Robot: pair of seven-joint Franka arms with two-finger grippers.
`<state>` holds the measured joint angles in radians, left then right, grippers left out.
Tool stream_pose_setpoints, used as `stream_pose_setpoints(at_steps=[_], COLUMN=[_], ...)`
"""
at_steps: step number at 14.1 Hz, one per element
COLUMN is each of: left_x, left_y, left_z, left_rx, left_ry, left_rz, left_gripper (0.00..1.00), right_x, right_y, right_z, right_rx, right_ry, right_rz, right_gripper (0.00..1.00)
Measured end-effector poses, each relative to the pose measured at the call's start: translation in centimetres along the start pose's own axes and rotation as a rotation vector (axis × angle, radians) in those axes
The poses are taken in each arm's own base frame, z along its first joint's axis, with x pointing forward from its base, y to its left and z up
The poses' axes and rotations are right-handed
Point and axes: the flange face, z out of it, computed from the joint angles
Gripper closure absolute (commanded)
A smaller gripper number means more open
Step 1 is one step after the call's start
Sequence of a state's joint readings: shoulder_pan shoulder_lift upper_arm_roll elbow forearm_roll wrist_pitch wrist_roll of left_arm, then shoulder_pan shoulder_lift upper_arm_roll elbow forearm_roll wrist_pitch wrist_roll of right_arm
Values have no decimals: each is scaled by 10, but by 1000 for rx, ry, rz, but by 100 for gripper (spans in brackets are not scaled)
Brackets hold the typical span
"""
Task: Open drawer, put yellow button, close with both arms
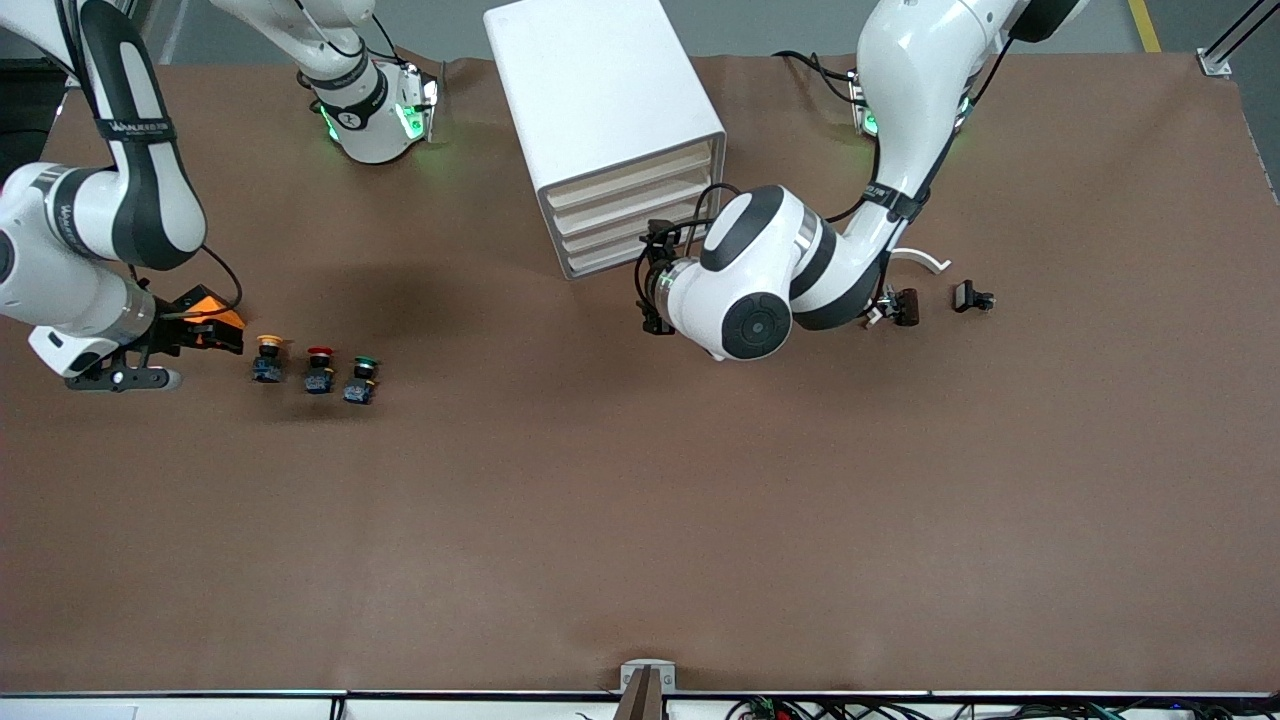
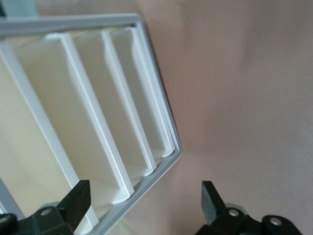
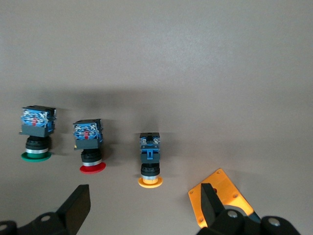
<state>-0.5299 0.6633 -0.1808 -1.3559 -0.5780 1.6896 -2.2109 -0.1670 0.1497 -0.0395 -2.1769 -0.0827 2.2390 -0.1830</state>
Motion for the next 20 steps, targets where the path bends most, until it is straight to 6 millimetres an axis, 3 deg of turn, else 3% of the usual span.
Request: stream_pose_setpoints(at_steps=[5,9,14,15,16,18,20], left_x=[14,17,15,14,14,14,15], left_y=[-7,-8,-11,-12,-14,-18,-18], left_z=[30,50,75,82,87,91,88], left_rx=[196,288,345,353,368,414,438], left_ry=[90,118,125,133,133,127,114], left_rz=[-150,-162,-154,-154,-156,-160,-163], left_gripper=[0,4,4,5,8,15,28], right_x=[6,11,10,10,9,8,7], right_y=[3,0,-1,0,0,2,5], right_z=[55,101,124,127,128,130,131], right_rx=[3,6,12,14,15,18,20], right_ry=[9,1,-18,-23,-26,-31,-36], right_rz=[2,-23,-98,-104,-119,-180,-205], right_gripper=[0,0,1,23,39,57,72])
